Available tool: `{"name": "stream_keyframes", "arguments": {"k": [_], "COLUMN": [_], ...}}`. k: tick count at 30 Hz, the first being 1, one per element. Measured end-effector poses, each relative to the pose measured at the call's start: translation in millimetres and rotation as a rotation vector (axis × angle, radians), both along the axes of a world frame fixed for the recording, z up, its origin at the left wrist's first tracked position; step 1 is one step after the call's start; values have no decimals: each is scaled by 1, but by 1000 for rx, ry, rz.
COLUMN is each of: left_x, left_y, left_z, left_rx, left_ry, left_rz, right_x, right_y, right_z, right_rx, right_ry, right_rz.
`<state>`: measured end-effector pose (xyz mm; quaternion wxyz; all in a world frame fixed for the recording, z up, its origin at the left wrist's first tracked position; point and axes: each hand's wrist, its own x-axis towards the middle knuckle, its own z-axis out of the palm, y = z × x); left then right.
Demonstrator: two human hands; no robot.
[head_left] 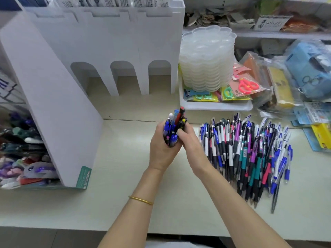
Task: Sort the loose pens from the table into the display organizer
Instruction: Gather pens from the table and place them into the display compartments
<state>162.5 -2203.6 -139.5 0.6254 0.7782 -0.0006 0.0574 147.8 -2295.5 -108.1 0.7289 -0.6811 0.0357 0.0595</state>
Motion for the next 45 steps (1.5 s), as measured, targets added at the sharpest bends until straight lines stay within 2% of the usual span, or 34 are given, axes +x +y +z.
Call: {"name": "stream_keyframes", "arguments": {"k": [6,17,22,28,34,43,45], "left_x": [-8,8,14,7,-14,-81,-103], "left_y": [14,26,29,41,54,86,99], "left_z": [-21,-27,-16,8,29,51,54], "left_rx": [-44,-50,-248,-517,-610,-982,-1010], "left_ry": [68,222,285,366,381,436,454], "left_rz": [-15,-92,-62,-197,-274,-423,-470], "right_x": [-9,-4,0,-1,-12,-54,-66], "right_y": [7,20,22,16,20,40,49], "right_z": [-17,-18,-14,-1,23,57,62], "right_rx": [-76,-91,-135,-115,-49,-16,13], "right_ry": [48,83,64,31,34,-6,-5], "right_rz": [21,30,-23,-100,-123,-18,35]}}
